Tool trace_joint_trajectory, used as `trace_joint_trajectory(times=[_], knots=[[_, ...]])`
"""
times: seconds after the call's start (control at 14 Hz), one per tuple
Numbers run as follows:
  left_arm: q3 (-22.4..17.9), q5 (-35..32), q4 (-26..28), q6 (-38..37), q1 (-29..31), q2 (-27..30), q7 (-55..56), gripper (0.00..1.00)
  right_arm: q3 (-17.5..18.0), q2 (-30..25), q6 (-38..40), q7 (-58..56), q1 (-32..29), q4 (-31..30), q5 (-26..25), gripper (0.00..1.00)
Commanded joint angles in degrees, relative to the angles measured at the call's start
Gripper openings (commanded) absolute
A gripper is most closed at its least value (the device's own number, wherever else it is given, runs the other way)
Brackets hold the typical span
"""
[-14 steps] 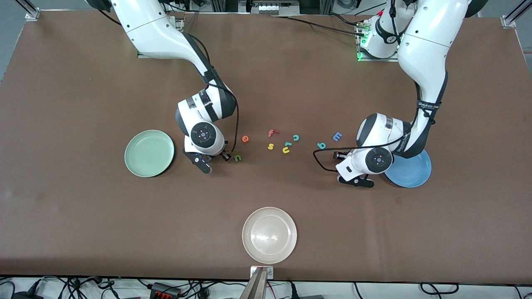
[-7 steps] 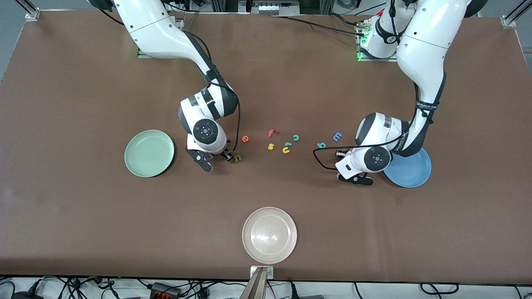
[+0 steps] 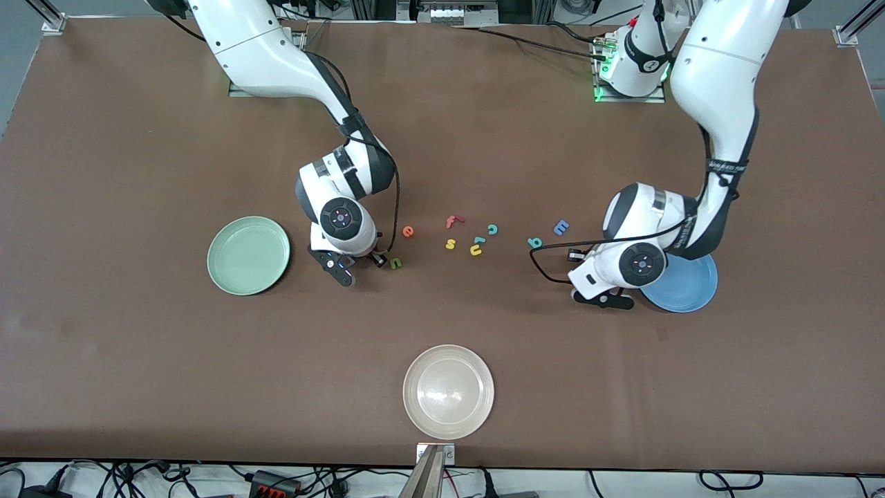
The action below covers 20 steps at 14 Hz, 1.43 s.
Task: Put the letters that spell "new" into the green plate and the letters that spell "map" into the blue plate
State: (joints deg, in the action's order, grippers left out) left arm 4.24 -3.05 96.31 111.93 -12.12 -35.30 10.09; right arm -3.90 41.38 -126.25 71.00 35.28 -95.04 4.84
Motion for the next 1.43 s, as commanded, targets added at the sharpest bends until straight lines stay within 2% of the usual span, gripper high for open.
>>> trace_joint_trajectory(times=[0.0, 0.21, 0.29, 0.36, 0.43, 0.5, 0.72, 0.86, 1.0, 1.15, 1.36], knots=[[-1.1, -5.9, 0.1, -2.5, 3.4, 2.4, -4.3, 0.11, -0.1, -2.1, 0.6, -2.6, -0.2, -2.2, 0.3, 0.22], [-1.0, -6.1, 0.4, -1.9, 10.2, 1.6, -14.8, 0.13, -0.9, -5.7, 5.7, -9.8, -2.8, -1.5, 0.4, 0.18], [-1.0, -6.1, 0.2, -1.6, 11.2, 0.5, -16.0, 0.17, -1.1, -6.9, 7.9, -13.0, -4.2, -1.4, 0.5, 0.18], [-1.0, -6.1, 0.4, -0.2, 11.7, 0.0, -16.1, 0.34, -1.1, -8.1, 10.6, -16.6, -6.1, -1.4, 0.4, 0.18], [-1.0, -6.0, 0.3, 0.4, 11.6, -0.6, -16.0, 0.74, -1.2, -8.9, 13.3, -21.7, -8.8, -1.5, -0.1, 0.18], [-0.7, -6.0, 0.2, 0.3, 11.6, -0.6, -16.0, 1.00, -1.3, -9.8, 14.6, -27.1, -11.5, -1.9, -0.4, 0.18], [0.8, -5.1, -0.1, -1.6, 10.9, 0.8, -15.5, 1.00, -1.7, -10.3, 15.8, -38.1, -17.2, -3.5, -0.4, 0.18], [6.5, -4.5, -0.9, -5.3, 11.3, 1.8, -14.5, 1.00, -1.7, -9.7, 15.7, -44.2, -20.9, -3.5, -0.5, 0.18], [10.4, -3.8, -1.3, -6.1, 11.1, 1.9, -10.9, 1.00, -1.6, -8.6, 15.2, -46.8, -22.9, -3.6, -0.4, 0.19], [13.4, -0.7, -1.2, -5.9, 10.8, 1.6, -0.2, 1.00, -1.6, -7.5, 14.5, -46.9, -23.1, -4.0, -0.4, 0.21], [16.3, -0.5, -0.9, -4.4, 9.6, 0.5, 16.5, 1.00, -1.6, -5.6, 12.2, -46.9, -24.3, -4.1, -0.4, 0.37]])
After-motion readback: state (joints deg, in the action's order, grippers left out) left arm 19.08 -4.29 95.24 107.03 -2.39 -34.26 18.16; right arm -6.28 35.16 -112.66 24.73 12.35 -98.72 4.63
